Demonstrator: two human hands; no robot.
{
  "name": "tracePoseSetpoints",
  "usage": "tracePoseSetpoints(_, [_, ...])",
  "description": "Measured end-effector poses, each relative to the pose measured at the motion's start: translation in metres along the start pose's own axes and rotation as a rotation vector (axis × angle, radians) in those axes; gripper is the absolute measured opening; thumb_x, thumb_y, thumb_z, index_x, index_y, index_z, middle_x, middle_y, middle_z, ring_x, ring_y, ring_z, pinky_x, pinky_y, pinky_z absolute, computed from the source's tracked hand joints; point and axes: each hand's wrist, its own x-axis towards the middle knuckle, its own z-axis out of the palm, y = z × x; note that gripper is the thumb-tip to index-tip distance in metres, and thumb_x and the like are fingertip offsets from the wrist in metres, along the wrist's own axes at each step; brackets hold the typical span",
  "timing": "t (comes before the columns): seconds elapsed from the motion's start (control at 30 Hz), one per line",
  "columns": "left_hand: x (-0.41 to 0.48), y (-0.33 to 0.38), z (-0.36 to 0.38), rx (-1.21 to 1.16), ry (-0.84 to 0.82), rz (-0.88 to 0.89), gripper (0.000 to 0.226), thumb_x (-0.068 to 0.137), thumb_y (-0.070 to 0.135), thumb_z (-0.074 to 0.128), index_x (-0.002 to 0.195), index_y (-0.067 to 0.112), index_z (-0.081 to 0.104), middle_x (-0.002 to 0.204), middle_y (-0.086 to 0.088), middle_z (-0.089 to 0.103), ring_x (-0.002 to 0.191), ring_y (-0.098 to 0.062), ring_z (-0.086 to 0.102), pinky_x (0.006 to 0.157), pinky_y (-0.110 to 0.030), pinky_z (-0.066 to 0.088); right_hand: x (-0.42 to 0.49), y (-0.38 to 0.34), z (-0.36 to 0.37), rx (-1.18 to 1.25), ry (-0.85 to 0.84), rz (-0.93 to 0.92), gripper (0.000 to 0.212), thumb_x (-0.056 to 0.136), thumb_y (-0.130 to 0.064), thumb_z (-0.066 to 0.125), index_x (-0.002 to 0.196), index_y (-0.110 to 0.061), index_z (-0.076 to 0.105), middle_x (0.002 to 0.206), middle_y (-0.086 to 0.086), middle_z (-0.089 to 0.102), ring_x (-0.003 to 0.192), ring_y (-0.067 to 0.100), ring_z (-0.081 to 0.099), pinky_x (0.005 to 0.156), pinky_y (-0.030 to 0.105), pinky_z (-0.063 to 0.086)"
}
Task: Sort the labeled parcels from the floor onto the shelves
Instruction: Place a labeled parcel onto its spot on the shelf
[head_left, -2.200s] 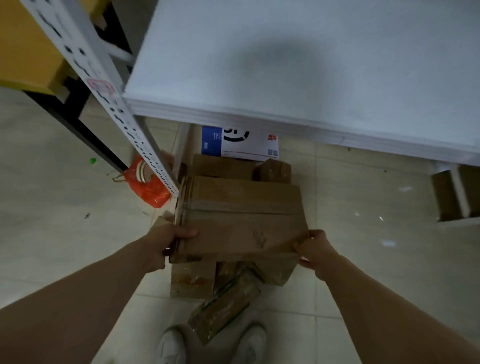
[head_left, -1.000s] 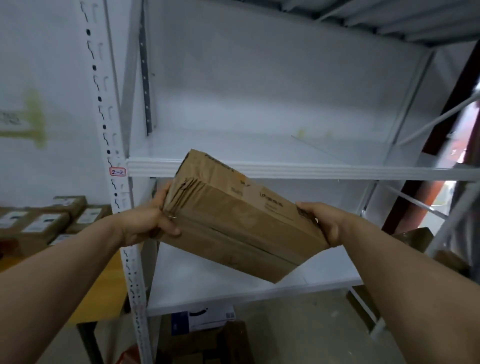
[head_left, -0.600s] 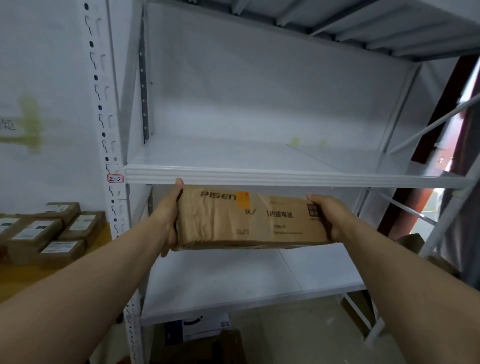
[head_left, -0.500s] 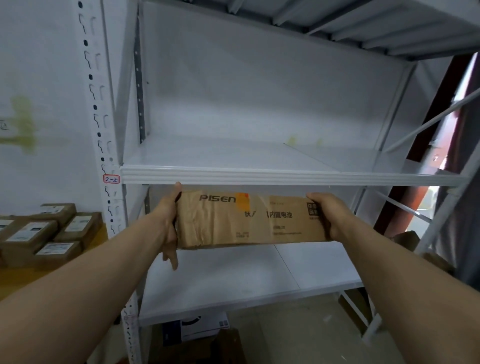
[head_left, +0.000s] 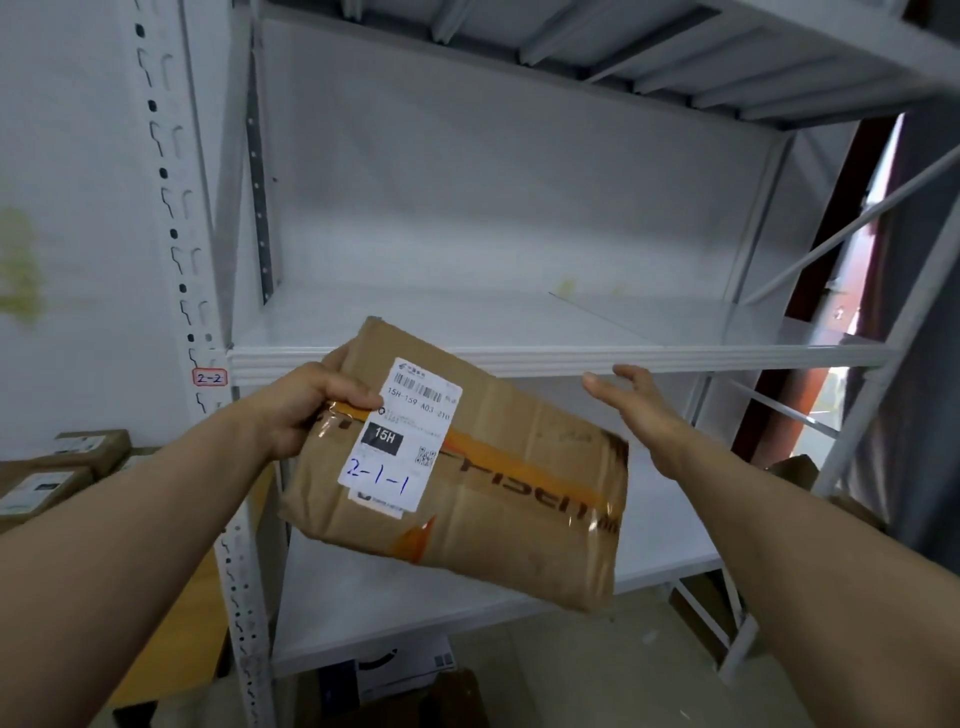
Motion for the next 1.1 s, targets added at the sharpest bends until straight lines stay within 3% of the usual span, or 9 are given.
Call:
tracePoseSetpoints(0.1, [0.004,0.010,-0.002,0.116,-0.089,-0.029,0.121,0.026,0.003,0.095,0.137,0.010,0.047,0.102,-0.023,0.074,0.082,-0.038,0.074,0.061,-0.043,0.061,-0.002,-0.025,0.007,-0.153,-0.188,-0.113,0.091,0.074,-0.067,0.073,0.150,-0.043,0.030,0.160,0.006,0.027,0.146,0.028,0.032,0.114,0.044,0.032])
tracePoseSetpoints(0.2, [0.004,0.021,0.009,0.215,-0.203,-0.018,0.083,0.057,-0.011,0.075,0.132,0.014,0.050,0.106,-0.025,0.071,0.085,-0.040,0.073,0.063,-0.046,0.061,-0.009,-0.051,0.029,-0.299,-0.482,-0.128,0.095,0.074,-0.062,0.075,0.154,-0.041,0.026,0.152,0.004,0.043,0.143,0.026,0.036,0.114,0.039,0.028])
tracePoseSetpoints(0.33, [0.002,0.035,0.009,0.162,-0.290,0.013,0.053,0.067,-0.017,0.056,0.114,0.005,0.059,0.097,-0.028,0.072,0.077,-0.041,0.073,0.057,-0.046,0.061,-0.007,-0.062,0.050,-0.197,-0.676,-0.048,0.120,0.049,-0.070,0.087,0.151,-0.043,0.029,0.139,-0.002,0.059,0.129,0.024,0.055,0.115,0.049,0.035])
tracePoseSetpoints(0.43, [-0.001,0.041,0.004,0.145,-0.292,0.045,0.063,0.064,-0.015,0.065,0.122,0.006,0.055,0.102,-0.030,0.070,0.080,-0.043,0.073,0.059,-0.046,0.061,-0.007,-0.067,0.054,-0.152,-0.709,-0.045,0.121,0.043,-0.068,0.091,0.149,-0.040,0.039,0.138,-0.002,0.061,0.126,0.022,0.058,0.111,0.050,0.043])
tracePoseSetpoints(0.53, [-0.003,0.047,0.001,0.142,-0.243,0.088,0.084,0.058,-0.005,0.077,0.135,0.017,0.050,0.113,-0.032,0.065,0.085,-0.044,0.071,0.060,-0.044,0.060,-0.012,-0.082,0.056,-0.194,-0.688,-0.079,0.090,0.057,-0.059,0.086,0.138,-0.037,0.054,0.131,-0.001,0.066,0.123,0.024,0.061,0.110,0.052,0.045])
tracePoseSetpoints(0.77, [-0.035,0.071,0.007,0.350,-0.160,0.173,0.033,0.088,0.010,0.065,0.120,0.016,0.058,0.108,-0.012,0.075,0.094,-0.028,0.074,0.071,-0.033,0.061,-0.031,-0.152,0.012,-0.087,-0.464,-0.281,0.046,0.081,-0.044,0.078,0.123,-0.027,0.069,0.115,0.006,0.075,0.104,0.029,0.073,0.095,0.048,0.056])
tracePoseSetpoints(0.9, [-0.036,0.095,0.001,0.233,0.000,0.418,0.060,0.071,0.018,0.081,0.125,0.012,0.057,0.116,-0.018,0.071,0.101,-0.038,0.071,0.080,-0.045,0.061,-0.052,-0.211,-0.001,-0.328,-0.100,-0.526,0.054,0.078,-0.064,0.072,0.123,-0.035,0.068,0.121,-0.008,0.071,0.105,0.014,0.069,0.090,0.032,0.053])
tracePoseSetpoints(1.0, [-0.043,0.125,-0.001,0.131,0.160,0.607,0.080,0.056,0.030,0.085,0.129,0.015,0.056,0.118,-0.017,0.071,0.102,-0.039,0.070,0.084,-0.052,0.058,-0.048,-0.242,-0.013,-0.474,0.329,-0.716,0.070,0.082,-0.068,0.064,0.143,-0.037,0.048,0.147,-0.001,0.050,0.136,0.025,0.044,0.108,0.047,0.038])
tracePoseSetpoints(1.1, [-0.057,0.158,0.003,0.020,0.234,0.795,0.088,0.048,0.039,0.091,0.129,0.020,0.060,0.120,-0.015,0.071,0.104,-0.038,0.070,0.088,-0.055,0.056,-0.050,-0.255,-0.026,-0.352,0.669,-0.746,0.078,0.085,-0.062,0.064,0.151,-0.034,0.030,0.157,0.004,0.029,0.144,0.032,0.027,0.113,0.056,0.028])
